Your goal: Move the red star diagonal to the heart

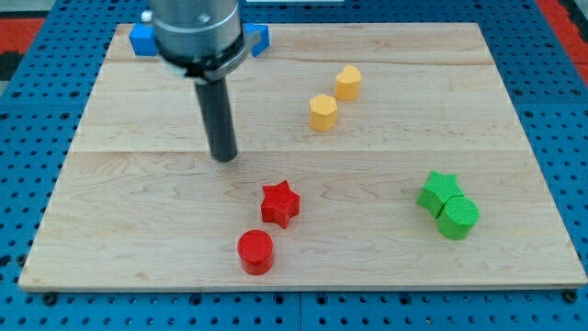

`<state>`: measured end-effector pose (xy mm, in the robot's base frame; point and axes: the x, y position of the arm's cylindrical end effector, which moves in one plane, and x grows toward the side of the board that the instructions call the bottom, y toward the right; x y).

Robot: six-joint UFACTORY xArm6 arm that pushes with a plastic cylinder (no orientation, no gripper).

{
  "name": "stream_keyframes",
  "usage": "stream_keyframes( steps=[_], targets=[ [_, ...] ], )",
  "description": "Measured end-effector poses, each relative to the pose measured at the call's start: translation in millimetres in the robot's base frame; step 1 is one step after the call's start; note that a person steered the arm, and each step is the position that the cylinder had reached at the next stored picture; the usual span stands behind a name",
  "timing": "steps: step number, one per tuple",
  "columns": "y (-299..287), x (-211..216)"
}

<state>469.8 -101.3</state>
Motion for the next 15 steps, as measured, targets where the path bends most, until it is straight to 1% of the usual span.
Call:
stream_keyframes(
  steps=[1, 2, 4, 5, 6, 7, 8, 9, 10, 11, 12, 13, 14, 15],
  targets=[
    [24, 28],
    [43, 47],
    [52, 55],
    [73, 59],
    [127, 63],
    [168, 55],
    [155, 68],
    [187, 94],
    [209, 87],
    [189, 24],
    [190, 19],
    [182, 74],
    [211, 45],
    [217, 1]
  ],
)
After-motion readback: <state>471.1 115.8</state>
